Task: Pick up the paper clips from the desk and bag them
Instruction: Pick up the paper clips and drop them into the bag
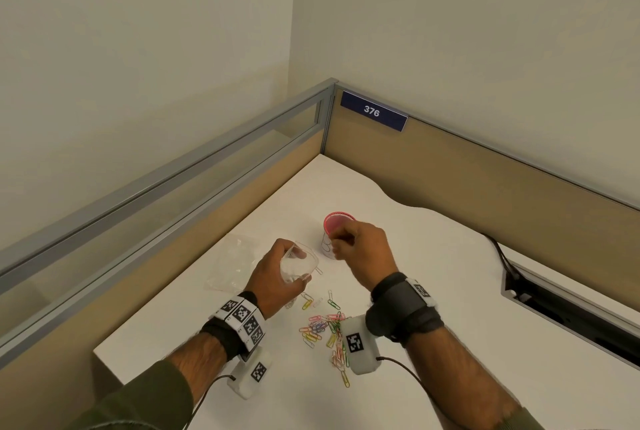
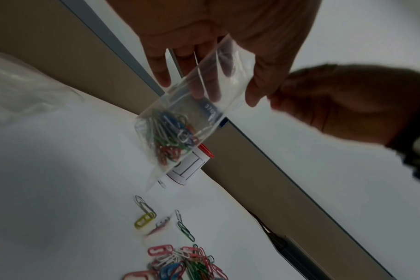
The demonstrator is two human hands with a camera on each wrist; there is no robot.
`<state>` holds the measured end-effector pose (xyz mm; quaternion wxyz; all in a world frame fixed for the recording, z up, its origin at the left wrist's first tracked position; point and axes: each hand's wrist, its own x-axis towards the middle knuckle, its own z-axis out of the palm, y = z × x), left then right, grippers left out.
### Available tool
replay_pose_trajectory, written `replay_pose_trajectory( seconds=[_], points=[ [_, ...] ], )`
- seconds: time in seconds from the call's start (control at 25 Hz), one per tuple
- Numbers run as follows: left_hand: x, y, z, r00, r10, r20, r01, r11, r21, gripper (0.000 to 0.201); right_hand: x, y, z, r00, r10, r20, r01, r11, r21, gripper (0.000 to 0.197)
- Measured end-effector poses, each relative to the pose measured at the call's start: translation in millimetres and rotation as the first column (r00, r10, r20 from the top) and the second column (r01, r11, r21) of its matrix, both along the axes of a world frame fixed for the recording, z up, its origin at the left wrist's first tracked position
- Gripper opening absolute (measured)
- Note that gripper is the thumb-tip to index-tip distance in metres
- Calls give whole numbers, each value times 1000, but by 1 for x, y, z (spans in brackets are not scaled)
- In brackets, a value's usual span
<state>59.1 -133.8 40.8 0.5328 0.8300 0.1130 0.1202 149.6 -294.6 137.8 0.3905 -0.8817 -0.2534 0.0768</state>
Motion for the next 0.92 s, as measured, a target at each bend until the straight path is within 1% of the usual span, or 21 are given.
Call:
replay_pose_trajectory(
  seconds=[0.04,0.08,0.12,0.2,0.24,0.32,0.36,0.44,0.52,0.56,0.64,0.72,0.76,0.8,0.84,0.92],
  points=[
    [-1,2,0,1000,2,6,-2,1000,3,45,7,-14,-13,999,-38,-6,37,998,-43,13],
    [-2,4,-1,1000,4,10,-4,1000,6,45,13,-30,-31,997,-76,-18,73,989,-130,13],
    [-3,6,-1,1000,5,14,-5,1000,7,45,16,-46,-51,993,-115,-36,102,962,-254,13],
    [-6,10,-3,1000,10,18,-10,1000,5,46,13,-77,-93,977,-195,-86,129,862,-490,18],
    [-7,11,-4,1000,15,19,-15,1000,3,46,8,-90,-112,969,-221,-114,120,816,-565,21],
    [-8,12,-5,1000,25,19,-25,1000,5,46,-9,-100,-138,961,-234,-144,89,761,-642,26],
    [-9,11,-5,999,27,17,-27,1000,6,46,-17,-98,-147,962,-230,-147,82,755,-651,27],
    [-9,10,-6,1000,24,16,-24,1000,12,46,-30,-85,-157,966,-214,-144,76,768,-636,25],
    [-10,9,-6,1000,22,10,-22,1000,17,47,-36,-70,-156,968,-187,-167,56,810,-584,23],
    [-10,9,-6,1000,21,8,-21,1000,16,47,-38,-68,-154,965,-180,-192,45,832,-554,27],
    [-10,10,-5,1000,24,6,-24,1000,15,47,-43,-71,-149,948,-191,-253,28,847,-531,49],
    [-9,11,-4,1000,31,5,-31,999,15,47,-56,-79,-149,924,-226,-307,8,816,-577,73],
    [-9,11,-4,999,33,5,-33,999,11,47,-66,-81,-151,913,-241,-329,-3,803,-596,79],
    [-8,11,-3,999,35,6,-35,999,8,47,-74,-80,-155,905,-254,-342,-1,801,-599,80],
    [-8,12,-4,999,35,4,-35,999,8,48,-79,-77,-160,902,-266,-340,18,809,-587,75],
    [-8,12,-6,1000,29,5,-29,1000,10,48,-78,-65,-164,910,-288,-297,88,835,-543,56]
  ],
)
